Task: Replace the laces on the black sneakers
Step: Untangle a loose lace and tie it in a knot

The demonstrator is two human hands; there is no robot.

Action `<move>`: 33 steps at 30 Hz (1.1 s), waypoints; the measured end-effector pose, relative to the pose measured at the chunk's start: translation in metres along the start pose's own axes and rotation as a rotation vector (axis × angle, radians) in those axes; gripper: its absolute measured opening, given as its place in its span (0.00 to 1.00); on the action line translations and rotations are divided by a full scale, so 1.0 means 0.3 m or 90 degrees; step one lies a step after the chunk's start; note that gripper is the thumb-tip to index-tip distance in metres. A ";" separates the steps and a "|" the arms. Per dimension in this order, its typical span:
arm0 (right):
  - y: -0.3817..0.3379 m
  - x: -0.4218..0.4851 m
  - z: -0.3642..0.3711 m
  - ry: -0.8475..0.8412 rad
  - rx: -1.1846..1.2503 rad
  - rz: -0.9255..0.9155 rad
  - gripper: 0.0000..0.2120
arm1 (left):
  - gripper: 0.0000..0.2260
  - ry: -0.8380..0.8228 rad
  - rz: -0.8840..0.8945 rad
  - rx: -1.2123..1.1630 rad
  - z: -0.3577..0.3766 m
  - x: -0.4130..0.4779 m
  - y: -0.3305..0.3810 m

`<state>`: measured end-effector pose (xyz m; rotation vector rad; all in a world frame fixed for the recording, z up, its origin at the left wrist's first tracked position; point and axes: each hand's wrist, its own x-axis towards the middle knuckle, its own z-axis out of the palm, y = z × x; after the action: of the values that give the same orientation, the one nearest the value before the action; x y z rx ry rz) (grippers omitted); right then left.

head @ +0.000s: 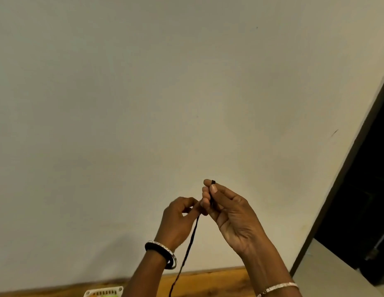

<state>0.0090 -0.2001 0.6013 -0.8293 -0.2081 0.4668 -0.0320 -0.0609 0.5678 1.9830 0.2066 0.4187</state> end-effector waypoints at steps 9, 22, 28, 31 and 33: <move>-0.031 0.086 -0.054 0.065 -0.409 -0.377 0.08 | 0.17 -0.078 0.014 -0.186 0.056 0.007 0.082; -0.057 0.099 -0.221 -0.132 -0.890 -0.575 0.09 | 0.18 -0.034 -0.071 -0.384 0.070 0.091 0.164; -0.079 0.070 -0.233 -0.065 -0.816 -0.418 0.11 | 0.20 -0.016 -0.002 -0.100 0.088 0.099 0.118; -0.105 0.065 -0.233 -0.025 -0.678 -0.229 0.13 | 0.14 -0.115 0.085 -0.033 0.082 0.086 0.109; -0.115 0.063 -0.236 -0.068 -0.596 -0.135 0.13 | 0.09 -0.108 0.137 -0.003 0.079 0.084 0.098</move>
<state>0.0616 -0.2578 0.5802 -1.6752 -0.6324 0.1936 -0.0008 -0.0855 0.5901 2.0323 -0.1155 0.3843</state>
